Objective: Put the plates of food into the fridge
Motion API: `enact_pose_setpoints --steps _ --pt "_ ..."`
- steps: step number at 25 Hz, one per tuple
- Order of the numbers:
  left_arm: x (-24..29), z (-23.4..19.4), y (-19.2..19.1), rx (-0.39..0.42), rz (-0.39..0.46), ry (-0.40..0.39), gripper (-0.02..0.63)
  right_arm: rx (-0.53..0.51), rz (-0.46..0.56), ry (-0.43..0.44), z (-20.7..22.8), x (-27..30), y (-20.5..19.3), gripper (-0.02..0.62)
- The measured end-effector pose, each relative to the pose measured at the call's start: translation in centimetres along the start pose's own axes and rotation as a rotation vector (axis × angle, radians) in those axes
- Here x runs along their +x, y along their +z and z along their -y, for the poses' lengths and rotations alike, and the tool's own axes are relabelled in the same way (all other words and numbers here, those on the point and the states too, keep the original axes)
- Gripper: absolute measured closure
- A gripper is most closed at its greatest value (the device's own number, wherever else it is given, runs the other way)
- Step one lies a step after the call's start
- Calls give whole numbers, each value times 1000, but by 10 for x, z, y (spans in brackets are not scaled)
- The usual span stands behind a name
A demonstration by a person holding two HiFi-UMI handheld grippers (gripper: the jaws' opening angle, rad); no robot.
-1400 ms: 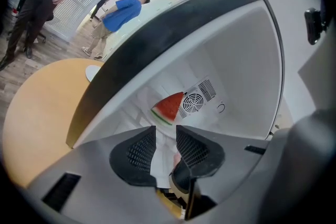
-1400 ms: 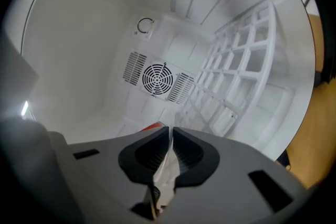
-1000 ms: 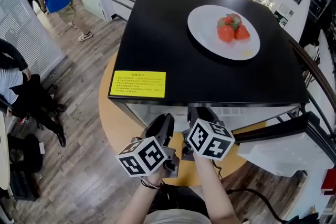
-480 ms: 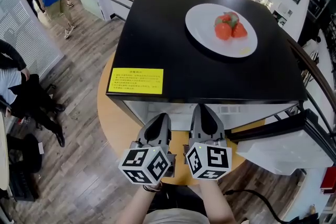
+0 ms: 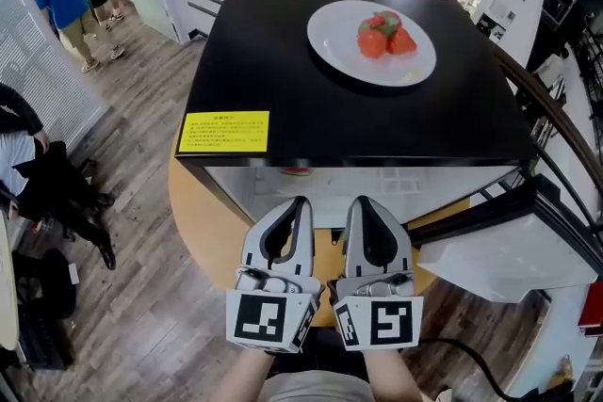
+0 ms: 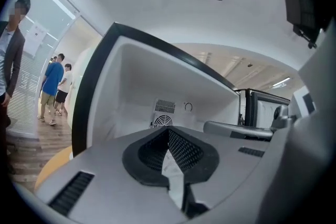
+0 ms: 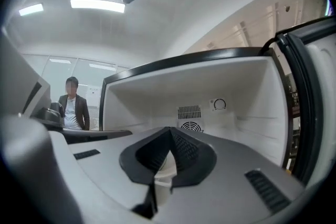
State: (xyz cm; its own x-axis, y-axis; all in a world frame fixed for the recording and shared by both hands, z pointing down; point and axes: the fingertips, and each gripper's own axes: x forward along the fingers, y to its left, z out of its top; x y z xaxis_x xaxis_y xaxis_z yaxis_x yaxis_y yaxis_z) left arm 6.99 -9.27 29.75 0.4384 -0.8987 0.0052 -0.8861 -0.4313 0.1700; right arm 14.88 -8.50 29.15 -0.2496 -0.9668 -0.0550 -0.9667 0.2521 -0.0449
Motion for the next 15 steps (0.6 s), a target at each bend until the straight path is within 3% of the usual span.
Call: enact_pose_setpoints --steps 8,15 --pt "-8 16 16 50 34 -8 598 37 55 -41 16 -23 16 583" --pt "-17 15 23 60 75 18 598 38 56 -24 12 -28 16 583"
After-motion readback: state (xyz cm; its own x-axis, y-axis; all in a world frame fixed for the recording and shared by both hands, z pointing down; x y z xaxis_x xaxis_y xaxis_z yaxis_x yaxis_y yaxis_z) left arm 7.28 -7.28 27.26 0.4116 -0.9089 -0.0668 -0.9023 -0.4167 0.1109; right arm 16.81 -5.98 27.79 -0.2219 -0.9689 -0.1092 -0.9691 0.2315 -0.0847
